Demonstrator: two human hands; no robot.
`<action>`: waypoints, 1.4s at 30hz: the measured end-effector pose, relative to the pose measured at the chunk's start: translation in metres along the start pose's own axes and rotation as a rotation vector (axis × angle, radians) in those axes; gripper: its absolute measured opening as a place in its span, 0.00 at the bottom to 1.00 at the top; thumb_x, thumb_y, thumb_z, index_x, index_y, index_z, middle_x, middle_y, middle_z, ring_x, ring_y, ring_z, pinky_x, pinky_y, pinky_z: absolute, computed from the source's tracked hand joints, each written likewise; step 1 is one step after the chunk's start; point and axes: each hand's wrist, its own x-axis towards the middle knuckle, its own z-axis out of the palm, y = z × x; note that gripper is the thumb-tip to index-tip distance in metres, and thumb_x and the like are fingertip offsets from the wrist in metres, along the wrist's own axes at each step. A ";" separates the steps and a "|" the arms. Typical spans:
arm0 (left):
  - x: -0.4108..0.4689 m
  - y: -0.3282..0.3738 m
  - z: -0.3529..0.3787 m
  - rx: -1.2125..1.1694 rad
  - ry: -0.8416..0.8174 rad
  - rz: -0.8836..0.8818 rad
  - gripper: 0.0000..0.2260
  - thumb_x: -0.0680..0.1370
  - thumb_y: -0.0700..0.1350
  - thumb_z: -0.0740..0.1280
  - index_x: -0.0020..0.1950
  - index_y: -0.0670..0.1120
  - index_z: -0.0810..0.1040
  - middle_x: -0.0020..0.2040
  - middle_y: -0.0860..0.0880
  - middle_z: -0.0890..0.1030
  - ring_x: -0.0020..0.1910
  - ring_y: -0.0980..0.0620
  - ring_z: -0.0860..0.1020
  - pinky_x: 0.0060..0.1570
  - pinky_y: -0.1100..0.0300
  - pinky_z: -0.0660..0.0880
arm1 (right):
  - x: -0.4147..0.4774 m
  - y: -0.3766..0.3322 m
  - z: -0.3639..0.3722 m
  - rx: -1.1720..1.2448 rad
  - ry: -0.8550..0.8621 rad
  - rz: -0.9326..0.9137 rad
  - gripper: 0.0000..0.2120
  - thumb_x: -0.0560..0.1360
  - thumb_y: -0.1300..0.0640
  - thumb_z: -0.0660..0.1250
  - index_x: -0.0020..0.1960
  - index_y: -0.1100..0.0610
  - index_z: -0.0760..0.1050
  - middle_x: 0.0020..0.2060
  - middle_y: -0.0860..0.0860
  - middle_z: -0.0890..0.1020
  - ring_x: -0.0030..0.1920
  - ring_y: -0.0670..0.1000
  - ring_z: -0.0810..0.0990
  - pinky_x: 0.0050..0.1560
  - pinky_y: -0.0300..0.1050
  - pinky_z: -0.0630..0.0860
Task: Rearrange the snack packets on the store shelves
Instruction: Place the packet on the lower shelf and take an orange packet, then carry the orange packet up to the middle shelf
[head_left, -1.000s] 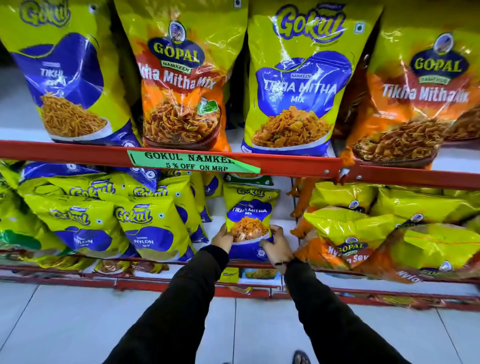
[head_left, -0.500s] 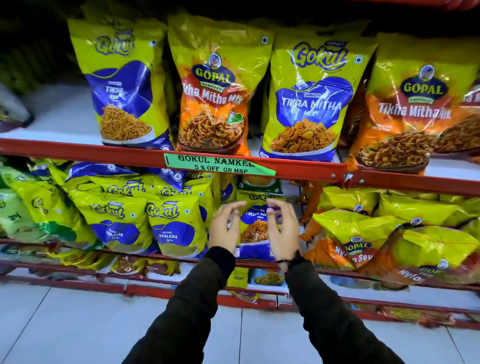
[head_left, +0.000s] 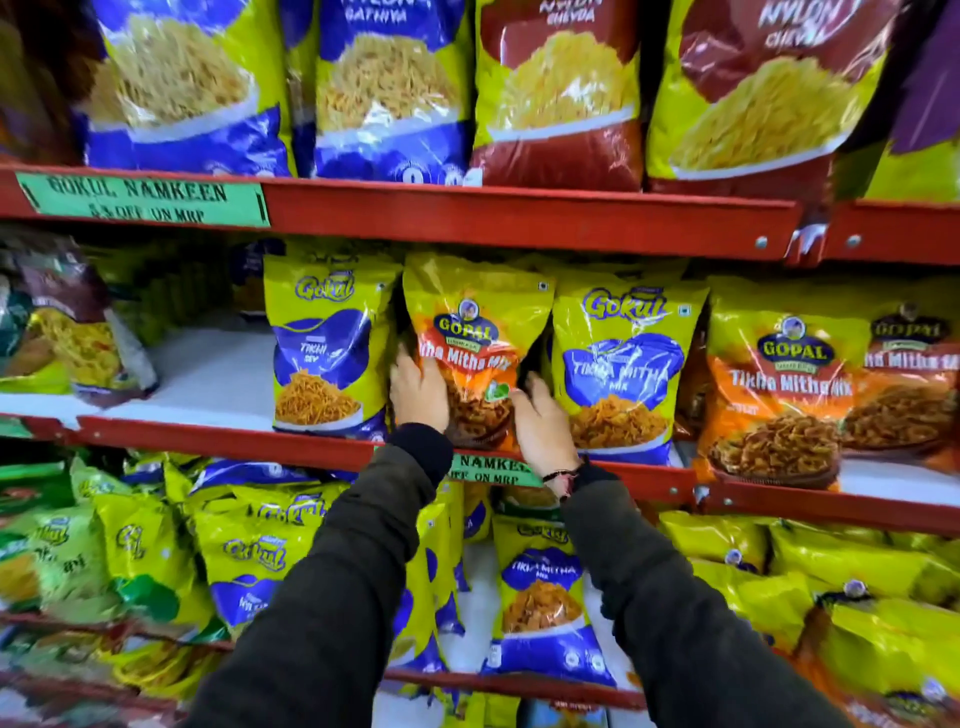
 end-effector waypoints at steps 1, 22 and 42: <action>0.006 -0.001 -0.001 -0.008 -0.064 -0.093 0.25 0.82 0.54 0.51 0.76 0.44 0.62 0.75 0.38 0.66 0.73 0.39 0.65 0.73 0.47 0.59 | 0.003 -0.004 0.003 0.004 -0.044 0.031 0.26 0.82 0.50 0.56 0.77 0.58 0.59 0.74 0.58 0.70 0.73 0.59 0.68 0.71 0.50 0.63; -0.134 0.019 -0.019 -0.424 -0.136 0.107 0.15 0.81 0.48 0.61 0.60 0.40 0.80 0.53 0.48 0.83 0.52 0.54 0.79 0.55 0.67 0.76 | -0.115 0.004 -0.085 0.541 0.244 -0.252 0.09 0.76 0.51 0.69 0.54 0.48 0.72 0.39 0.43 0.80 0.38 0.41 0.79 0.41 0.33 0.70; -0.249 0.045 0.078 -0.595 -0.026 -0.025 0.04 0.72 0.45 0.74 0.45 0.51 0.85 0.41 0.54 0.85 0.40 0.64 0.82 0.45 0.66 0.77 | -0.165 0.071 -0.205 0.697 0.603 -0.033 0.03 0.74 0.59 0.72 0.45 0.53 0.83 0.42 0.48 0.87 0.46 0.43 0.85 0.48 0.32 0.77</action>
